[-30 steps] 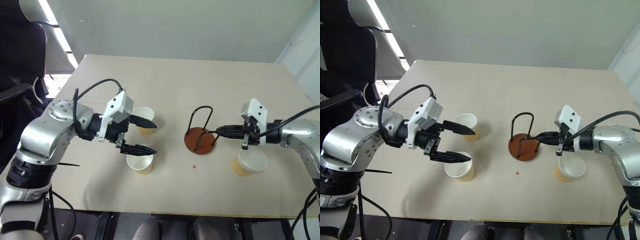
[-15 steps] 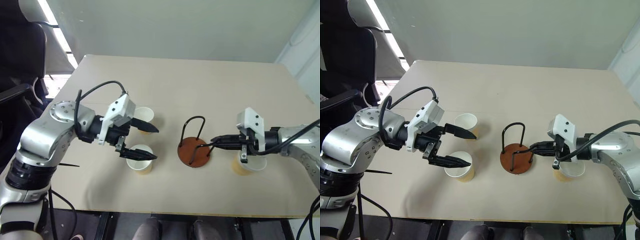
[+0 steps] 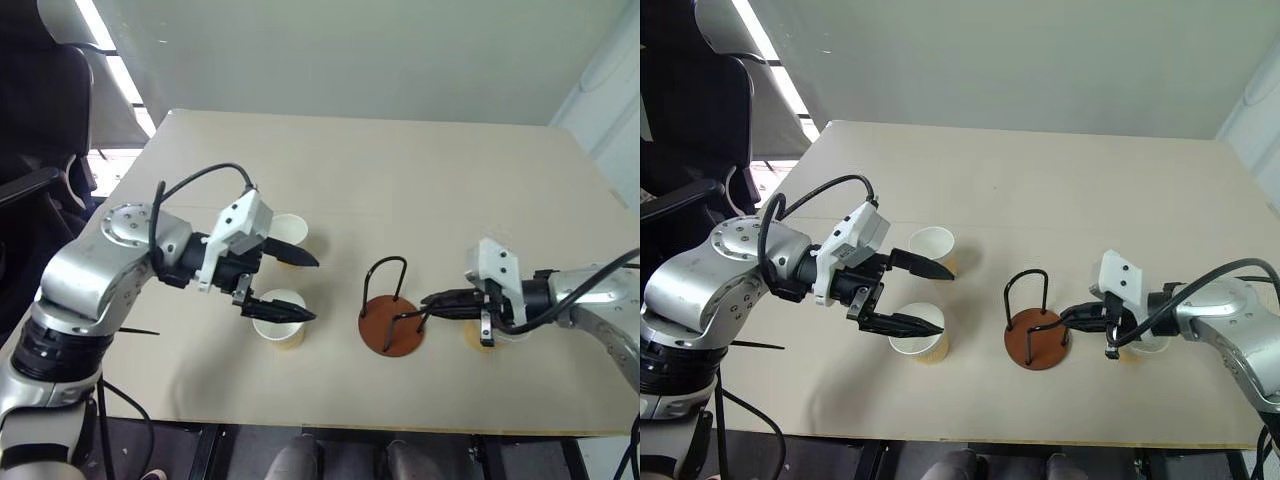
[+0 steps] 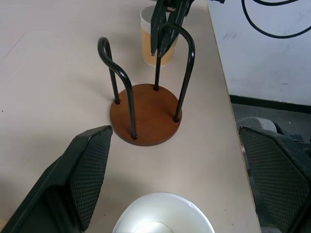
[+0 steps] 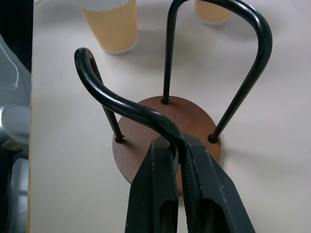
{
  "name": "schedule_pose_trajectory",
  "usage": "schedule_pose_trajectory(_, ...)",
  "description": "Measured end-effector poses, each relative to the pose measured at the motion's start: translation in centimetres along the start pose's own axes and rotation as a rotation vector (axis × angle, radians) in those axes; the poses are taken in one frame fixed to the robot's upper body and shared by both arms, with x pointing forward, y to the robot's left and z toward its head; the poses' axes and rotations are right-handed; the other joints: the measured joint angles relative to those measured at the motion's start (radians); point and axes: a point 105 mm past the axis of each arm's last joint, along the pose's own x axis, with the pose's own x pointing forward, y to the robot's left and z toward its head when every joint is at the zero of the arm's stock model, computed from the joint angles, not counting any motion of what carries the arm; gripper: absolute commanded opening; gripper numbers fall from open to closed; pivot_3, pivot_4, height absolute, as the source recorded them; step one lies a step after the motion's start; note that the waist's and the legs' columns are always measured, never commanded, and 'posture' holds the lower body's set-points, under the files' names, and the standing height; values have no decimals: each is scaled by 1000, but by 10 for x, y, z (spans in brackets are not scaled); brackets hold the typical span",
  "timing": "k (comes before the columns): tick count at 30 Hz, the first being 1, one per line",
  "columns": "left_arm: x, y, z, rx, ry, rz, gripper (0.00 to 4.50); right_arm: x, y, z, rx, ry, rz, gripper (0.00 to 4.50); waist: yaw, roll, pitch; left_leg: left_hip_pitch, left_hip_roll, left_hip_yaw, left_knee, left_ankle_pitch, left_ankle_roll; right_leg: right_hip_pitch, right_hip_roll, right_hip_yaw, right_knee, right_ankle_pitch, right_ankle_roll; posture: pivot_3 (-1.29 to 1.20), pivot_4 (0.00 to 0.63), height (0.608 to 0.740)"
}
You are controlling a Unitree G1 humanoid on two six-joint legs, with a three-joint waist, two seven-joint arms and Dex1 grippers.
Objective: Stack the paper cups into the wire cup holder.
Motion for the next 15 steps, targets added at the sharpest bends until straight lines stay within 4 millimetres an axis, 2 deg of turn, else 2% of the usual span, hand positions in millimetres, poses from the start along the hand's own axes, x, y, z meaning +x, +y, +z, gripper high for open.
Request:
schedule_pose_trajectory(10,0,0,0,0,0,2,4500,0,3,-5,13,13,12,4181,-1,0,0,0,0,0,0,0,0,0,0,0,0,0,0,0,150,740)
schedule_pose_trajectory(15,1,0,-1,-5,-2,1,4500,-2,5,-3,9,5,11,4181,-1,0,0,0,0,0,0,0,0,0,0,0,0,0,0,0,150,740)
